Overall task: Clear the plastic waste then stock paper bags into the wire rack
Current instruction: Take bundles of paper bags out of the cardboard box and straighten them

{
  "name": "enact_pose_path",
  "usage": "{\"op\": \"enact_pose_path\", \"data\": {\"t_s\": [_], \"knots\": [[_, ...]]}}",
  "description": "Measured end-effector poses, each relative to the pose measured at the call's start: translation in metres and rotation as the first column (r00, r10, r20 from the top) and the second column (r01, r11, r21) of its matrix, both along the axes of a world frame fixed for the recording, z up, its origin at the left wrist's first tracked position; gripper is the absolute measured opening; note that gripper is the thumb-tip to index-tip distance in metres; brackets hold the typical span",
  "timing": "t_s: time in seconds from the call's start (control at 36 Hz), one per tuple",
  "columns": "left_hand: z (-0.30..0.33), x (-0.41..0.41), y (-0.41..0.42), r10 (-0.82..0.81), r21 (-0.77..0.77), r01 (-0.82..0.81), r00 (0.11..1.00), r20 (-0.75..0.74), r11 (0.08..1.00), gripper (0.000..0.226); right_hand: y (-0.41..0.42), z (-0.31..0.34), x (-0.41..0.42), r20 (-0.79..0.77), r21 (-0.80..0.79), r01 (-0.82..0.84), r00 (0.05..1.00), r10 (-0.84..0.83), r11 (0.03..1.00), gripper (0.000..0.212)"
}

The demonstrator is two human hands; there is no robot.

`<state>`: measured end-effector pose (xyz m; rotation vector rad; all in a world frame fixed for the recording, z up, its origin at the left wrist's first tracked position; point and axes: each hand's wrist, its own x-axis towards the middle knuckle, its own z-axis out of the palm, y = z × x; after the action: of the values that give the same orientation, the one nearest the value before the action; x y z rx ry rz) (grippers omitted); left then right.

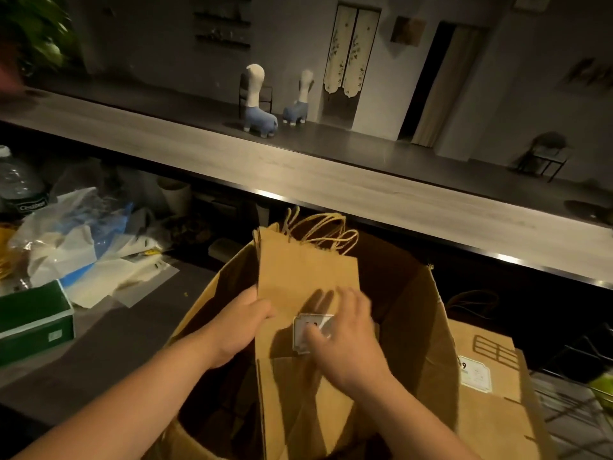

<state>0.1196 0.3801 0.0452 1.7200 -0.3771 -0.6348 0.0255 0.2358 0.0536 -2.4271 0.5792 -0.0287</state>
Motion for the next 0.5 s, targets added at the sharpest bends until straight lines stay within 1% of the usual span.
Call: {"op": "enact_pose_path", "data": {"t_s": [0.03, 0.06, 0.08, 0.11, 0.14, 0.17, 0.19, 0.22, 0.25, 0.31, 0.36, 0.39, 0.44, 0.5], "knots": [[0.003, -0.002, 0.0, 0.049, -0.014, -0.049, 0.998, 0.024, 0.999, 0.022, -0.013, -0.002, -0.001, 0.019, 0.063, 0.139, 0.99, -0.141, 0.988, 0.089], [0.006, -0.003, 0.0, 0.09, -0.036, -0.088, 0.995, 0.043, 0.995, 0.019, -0.027, -0.004, 0.0, 0.004, 0.194, 0.265, 0.963, -0.27, 0.945, 0.094], [0.007, -0.004, -0.002, 0.111, -0.068, -0.107, 0.992, 0.061, 0.992, 0.016, -0.041, -0.004, 0.0, -0.026, 0.36, 0.353, 0.929, -0.369, 0.864, 0.095], [0.008, -0.005, 0.0, 0.127, -0.098, -0.119, 0.989, 0.08, 0.988, 0.015, -0.049, -0.003, 0.004, -0.053, 0.508, 0.374, 0.913, -0.406, 0.776, 0.091], [0.01, -0.006, -0.001, 0.133, -0.121, -0.12, 0.986, 0.099, 0.985, 0.016, -0.058, -0.003, 0.007, -0.055, 0.611, 0.358, 0.909, -0.413, 0.706, 0.079], [0.013, -0.007, -0.005, 0.13, -0.13, -0.115, 0.986, 0.107, 0.985, 0.018, -0.067, -0.003, 0.009, -0.041, 0.662, 0.335, 0.909, -0.414, 0.671, 0.064], [0.015, -0.007, -0.008, 0.127, -0.124, -0.112, 0.985, 0.114, 0.986, 0.021, -0.074, -0.001, 0.011, -0.008, 0.685, 0.312, 0.906, -0.422, 0.658, 0.049], [0.016, -0.005, -0.007, 0.122, -0.11, -0.109, 0.985, 0.123, 0.988, 0.021, -0.078, 0.001, 0.016, 0.028, 0.691, 0.302, 0.897, -0.441, 0.657, 0.039], [0.016, -0.001, -0.012, 0.101, -0.077, -0.091, 0.985, 0.139, 0.993, 0.019, -0.083, 0.004, 0.016, 0.068, 0.701, 0.294, 0.88, -0.471, 0.65, 0.033], [0.015, 0.009, -0.015, 0.065, 0.015, -0.068, 0.986, 0.153, 0.998, 0.011, -0.087, 0.011, 0.02, 0.141, 0.698, 0.271, 0.855, -0.498, 0.663, 0.027], [0.008, 0.021, -0.017, 0.055, 0.084, -0.067, 0.989, 0.135, 0.994, 0.012, -0.089, 0.015, 0.022, 0.194, 0.672, 0.256, 0.845, -0.498, 0.695, 0.025], [0.005, 0.026, -0.019, 0.055, 0.091, -0.066, 0.991, 0.118, 0.994, 0.014, -0.089, 0.014, 0.024, 0.213, 0.653, 0.244, 0.849, -0.483, 0.717, 0.027], [-0.001, 0.033, -0.024, 0.088, 0.022, -0.089, 0.995, 0.054, 0.996, 0.016, -0.089, 0.009, 0.029, 0.233, 0.634, 0.228, 0.855, -0.464, 0.739, 0.031], [-0.001, 0.036, -0.03, 0.163, -0.094, -0.169, 0.984, -0.068, 0.981, 0.025, -0.09, 0.004, 0.034, 0.242, 0.637, 0.227, 0.849, -0.47, 0.737, 0.031]]}}
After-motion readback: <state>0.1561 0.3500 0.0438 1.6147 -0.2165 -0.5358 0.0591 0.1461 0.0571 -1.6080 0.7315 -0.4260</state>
